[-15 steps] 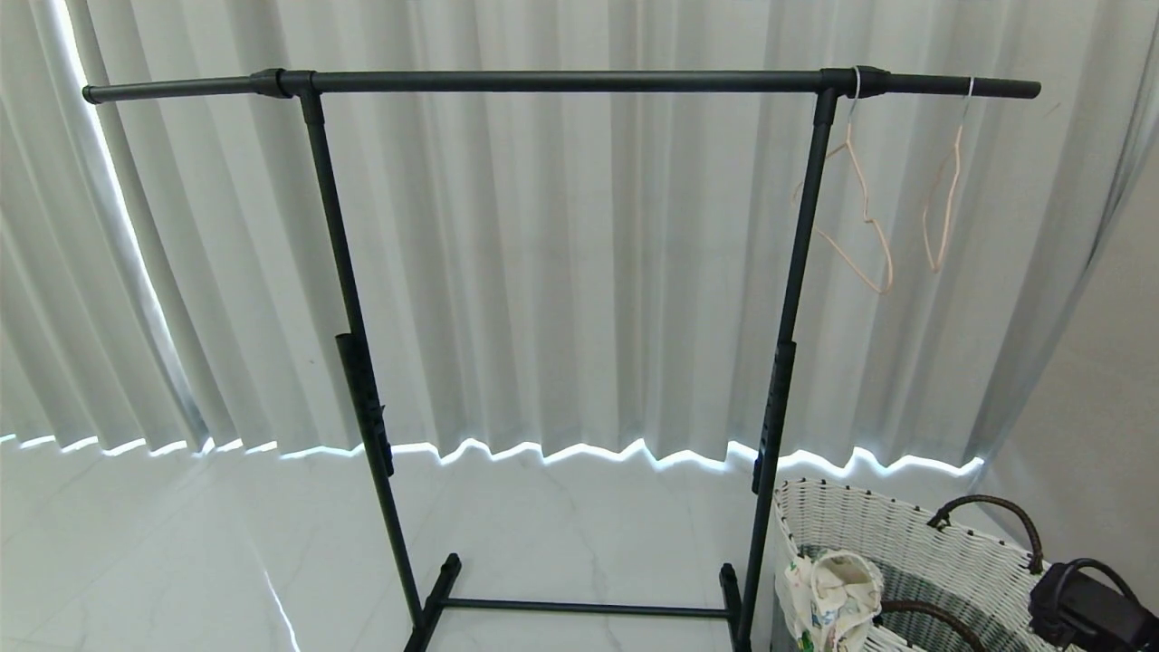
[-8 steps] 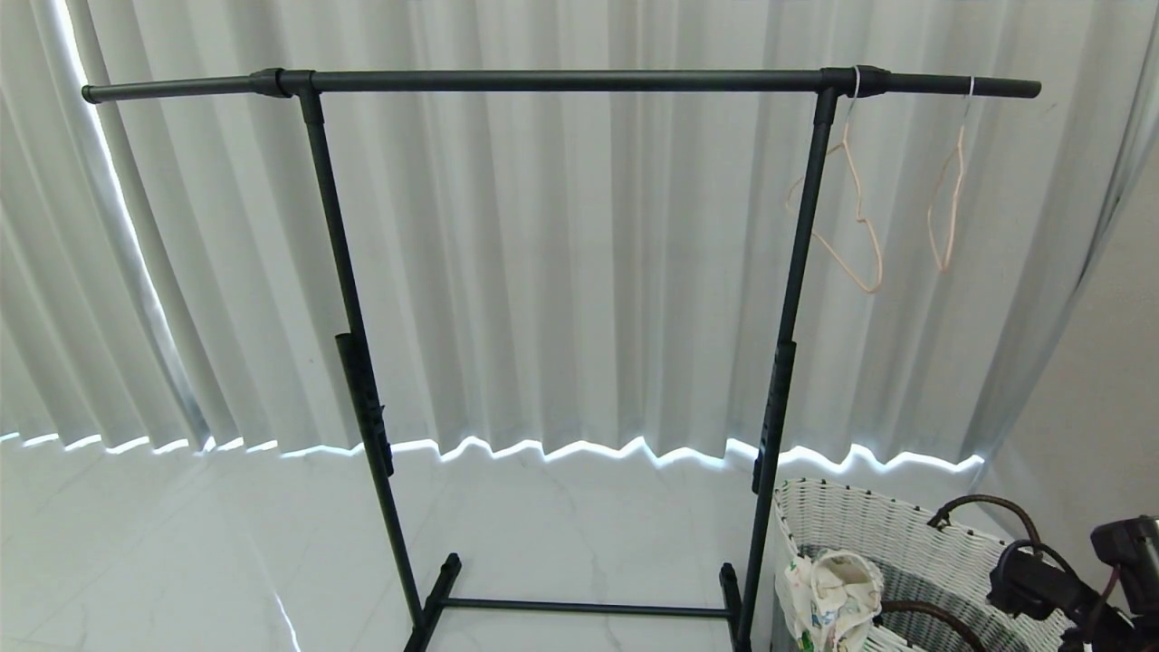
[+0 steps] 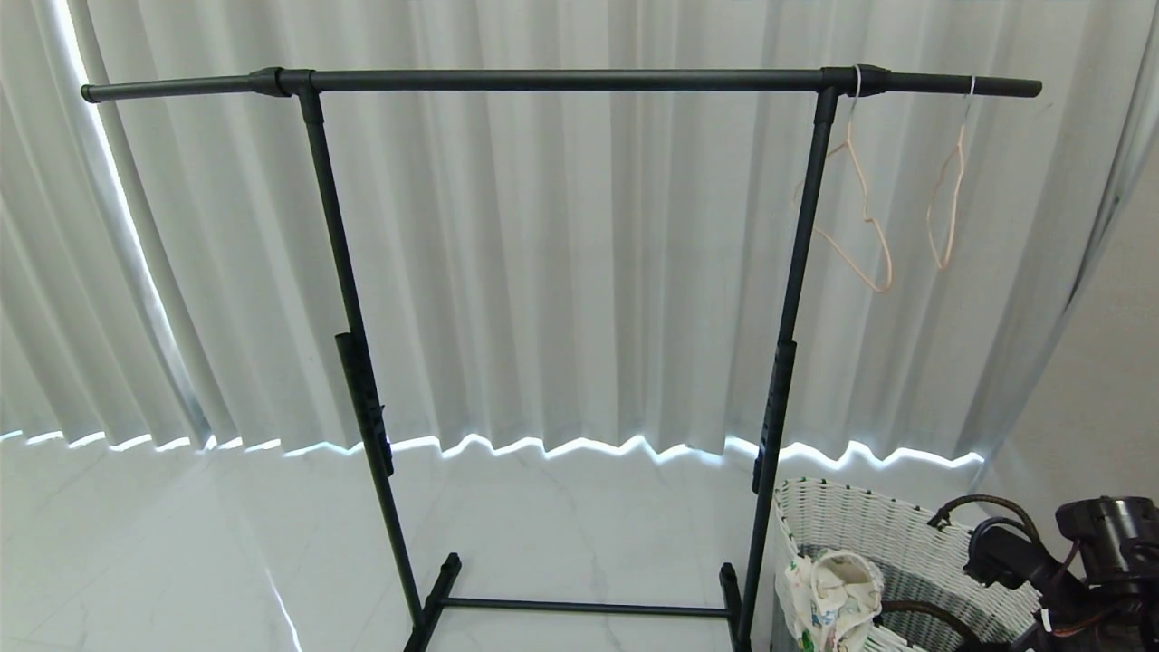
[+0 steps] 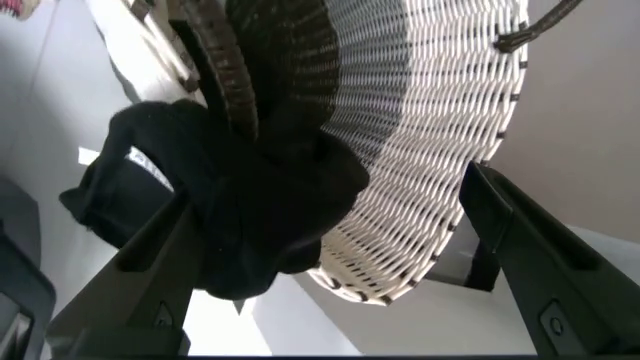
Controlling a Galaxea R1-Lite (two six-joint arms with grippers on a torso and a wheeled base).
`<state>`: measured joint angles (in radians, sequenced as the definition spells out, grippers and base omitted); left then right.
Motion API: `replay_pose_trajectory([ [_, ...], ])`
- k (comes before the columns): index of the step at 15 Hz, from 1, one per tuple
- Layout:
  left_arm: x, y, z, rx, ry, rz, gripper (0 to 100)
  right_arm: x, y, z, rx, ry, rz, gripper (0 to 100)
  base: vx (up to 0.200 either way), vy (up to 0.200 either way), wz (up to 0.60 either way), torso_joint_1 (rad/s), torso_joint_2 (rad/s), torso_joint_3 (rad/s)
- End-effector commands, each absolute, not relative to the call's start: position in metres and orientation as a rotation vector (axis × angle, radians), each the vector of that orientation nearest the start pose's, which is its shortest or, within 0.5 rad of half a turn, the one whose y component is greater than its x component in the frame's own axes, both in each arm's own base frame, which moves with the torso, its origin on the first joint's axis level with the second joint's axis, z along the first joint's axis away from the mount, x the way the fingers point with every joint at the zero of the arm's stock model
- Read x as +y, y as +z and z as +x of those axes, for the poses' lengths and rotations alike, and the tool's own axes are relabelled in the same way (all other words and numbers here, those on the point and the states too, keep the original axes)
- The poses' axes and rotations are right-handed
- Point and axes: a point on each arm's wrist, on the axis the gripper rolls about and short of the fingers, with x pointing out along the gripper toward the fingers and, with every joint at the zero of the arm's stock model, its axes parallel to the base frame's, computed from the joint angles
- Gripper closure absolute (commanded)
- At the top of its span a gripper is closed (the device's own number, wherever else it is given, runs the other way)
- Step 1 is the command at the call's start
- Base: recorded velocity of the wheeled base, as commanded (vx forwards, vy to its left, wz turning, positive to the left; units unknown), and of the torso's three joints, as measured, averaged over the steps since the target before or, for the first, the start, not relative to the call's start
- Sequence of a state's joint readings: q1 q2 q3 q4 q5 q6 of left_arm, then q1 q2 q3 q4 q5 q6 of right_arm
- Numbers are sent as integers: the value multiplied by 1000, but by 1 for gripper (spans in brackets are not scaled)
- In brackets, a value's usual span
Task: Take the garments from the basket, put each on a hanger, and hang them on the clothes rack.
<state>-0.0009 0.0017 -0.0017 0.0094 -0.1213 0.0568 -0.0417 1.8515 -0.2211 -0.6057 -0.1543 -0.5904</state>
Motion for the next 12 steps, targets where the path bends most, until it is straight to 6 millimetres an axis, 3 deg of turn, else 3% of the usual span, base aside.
replay_pose_trajectory([
  [1,-3,75,-23,6,-121,56,0,-12,21,200,1054,132,-595,0,0,0,0,0,0,0],
  [2,-3,75,-23,6,-121,56,0,-12,21,200,1052,132,-596,0,0,0,0,0,0,0],
  [3,-3,75,-23,6,-121,56,0,-12,22,200,1049,133,-597,100,0,0,0,0,0,0],
  [8,-3,75,-23,6,-123,56,0,-10,42,180,968,114,-617,100,0,0,0,0,0,0],
  [11,-3,75,-23,6,-123,56,0,-10,70,173,848,74,-620,100,0,0,0,0,0,0],
  [12,-3,75,-23,6,-123,56,0,-9,91,171,825,68,-620,100,0,0,0,0,0,0],
])
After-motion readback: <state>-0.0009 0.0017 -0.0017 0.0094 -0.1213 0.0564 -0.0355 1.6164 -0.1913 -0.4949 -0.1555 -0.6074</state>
